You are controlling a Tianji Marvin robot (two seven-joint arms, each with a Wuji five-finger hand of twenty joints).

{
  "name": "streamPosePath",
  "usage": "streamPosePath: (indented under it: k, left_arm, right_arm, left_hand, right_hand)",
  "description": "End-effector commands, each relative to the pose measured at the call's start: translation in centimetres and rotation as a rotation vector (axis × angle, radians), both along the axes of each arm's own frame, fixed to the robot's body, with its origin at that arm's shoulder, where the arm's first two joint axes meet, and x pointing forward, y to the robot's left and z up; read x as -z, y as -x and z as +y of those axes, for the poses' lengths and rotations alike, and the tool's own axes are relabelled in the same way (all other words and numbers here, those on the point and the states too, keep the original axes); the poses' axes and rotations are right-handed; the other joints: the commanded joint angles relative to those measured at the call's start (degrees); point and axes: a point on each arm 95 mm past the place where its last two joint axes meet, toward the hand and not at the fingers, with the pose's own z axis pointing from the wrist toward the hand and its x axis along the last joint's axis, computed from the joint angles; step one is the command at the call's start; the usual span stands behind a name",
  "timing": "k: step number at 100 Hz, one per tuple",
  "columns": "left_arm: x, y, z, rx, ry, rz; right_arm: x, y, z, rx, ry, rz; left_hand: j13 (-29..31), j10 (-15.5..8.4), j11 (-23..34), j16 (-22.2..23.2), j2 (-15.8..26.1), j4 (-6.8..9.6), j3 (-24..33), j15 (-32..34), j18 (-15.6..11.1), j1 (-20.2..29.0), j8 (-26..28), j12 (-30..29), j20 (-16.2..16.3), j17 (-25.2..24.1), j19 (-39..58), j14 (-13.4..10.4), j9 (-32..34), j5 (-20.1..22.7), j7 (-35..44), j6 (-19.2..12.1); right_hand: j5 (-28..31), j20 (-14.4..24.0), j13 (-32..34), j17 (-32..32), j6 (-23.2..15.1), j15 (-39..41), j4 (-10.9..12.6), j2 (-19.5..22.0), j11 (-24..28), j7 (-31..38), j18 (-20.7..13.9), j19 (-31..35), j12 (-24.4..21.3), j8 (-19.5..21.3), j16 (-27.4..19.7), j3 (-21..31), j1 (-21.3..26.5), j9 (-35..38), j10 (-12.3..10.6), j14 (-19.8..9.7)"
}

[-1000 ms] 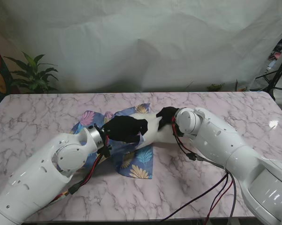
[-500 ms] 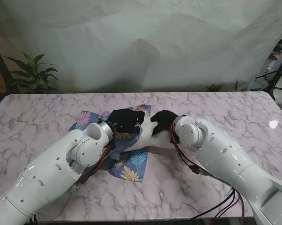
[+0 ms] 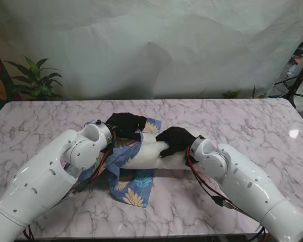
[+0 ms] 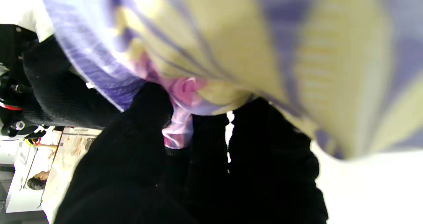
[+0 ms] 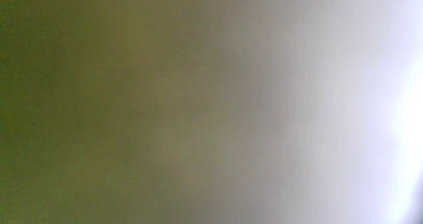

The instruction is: Put a pillowcase on a pillow

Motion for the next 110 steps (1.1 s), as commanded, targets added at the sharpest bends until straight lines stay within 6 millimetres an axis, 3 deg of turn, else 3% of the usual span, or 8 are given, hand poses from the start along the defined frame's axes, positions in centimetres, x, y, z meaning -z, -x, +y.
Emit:
streamPosePath:
  k: [1, 20, 62, 86, 110]
  left_arm:
    - [0.0, -0.1, 1.0, 0.007, -0.03, 0.02]
    - [0.9, 0.1, 1.5, 0.025, 0.001, 0.087]
    - [2.7, 2.0, -0.3, 0.152, 0.24, 0.218]
    - [3.7, 2.1, -0.3, 0.193, 0.243, 0.234]
    - [3.6, 1.4, -0.8, 0.139, 0.189, 0.156]
  right_arm:
    - [-0.1, 0.6, -0.3, -0.004, -0.016, -0.002]
    - [-0.8, 0.8, 0.2, 0.059, -0.007, 0.012]
    - [-0.9, -1.1, 2.1, 0.148, -0.009, 0.035]
    - [-0.6, -1.2, 1.4, 0.224, -0.049, 0.049]
    - [-0.9, -0.3, 2.1, 0.2, -0.085, 0.095]
  left_hand:
    - [-0.5, -1.0, 0.5, 0.0, 2.3, 0.57, -0.3, -0.7, -2.7, 1.4, 0.8, -0.5, -0.9, -1.1, 0.0, 1.9, -0.3, -1.1, 2.2, -0.2]
    - [-1.6, -1.5, -0.4, -0.2, 2.6, 0.74, -1.0, -1.5, -2.6, 1.3, 1.2, -0.3, -0.5, -2.5, -0.3, 2.0, -0.7, -1.4, 2.0, -0.9]
    - [-5.0, -2.6, -1.9, -0.9, 4.1, 0.93, -3.4, -3.6, -3.3, 0.6, 3.8, 0.8, 0.4, -6.1, -3.6, 1.4, -3.1, -3.3, 0.6, -2.2]
    - [-5.1, -2.7, -2.0, -0.8, 4.0, 1.12, -3.2, -3.4, -3.3, 1.0, 4.0, 1.2, 0.8, -6.3, -3.6, 1.4, -2.9, -3.0, 0.8, -2.6]
    - [-4.9, -2.5, -2.1, -0.6, 4.1, 1.11, -3.2, -3.1, -3.2, 1.5, 4.1, 1.5, 1.3, -5.9, -3.3, 1.6, -2.8, -3.1, 0.9, -2.3]
  right_hand:
    - [4.2, -0.9, 1.9, 2.0, -6.0, 3.8, 2.0, 6.3, 2.1, 2.9, -24.5, 7.5, 1.4, 1.7, -0.7, 3.8, 0.4, 5.0, 1.1, -2.6]
    - [4.6, -1.0, 2.0, 2.2, -5.1, 4.4, 1.9, 6.1, 2.1, 3.0, -24.9, 8.0, 1.5, 1.4, -0.5, 3.6, 0.5, 5.9, 1.3, -3.4]
    - [4.8, -1.0, 1.9, 2.2, -4.6, 4.8, 1.9, 6.2, 2.0, 2.8, -25.7, 8.3, 1.6, 1.2, -0.4, 3.1, 0.7, 6.2, 1.7, -3.8]
    - [4.9, -1.1, 1.9, 2.3, -3.9, 4.9, 2.0, 6.0, 2.1, 2.8, -25.8, 8.3, 1.7, 1.3, -0.4, 3.2, 1.1, 6.3, 2.1, -3.9]
    - [5.2, -0.9, 1.9, 2.3, -3.7, 5.1, 2.0, 5.8, 2.1, 2.6, -25.8, 8.5, 1.7, 1.2, -0.3, 2.8, 1.1, 6.4, 2.1, -3.8]
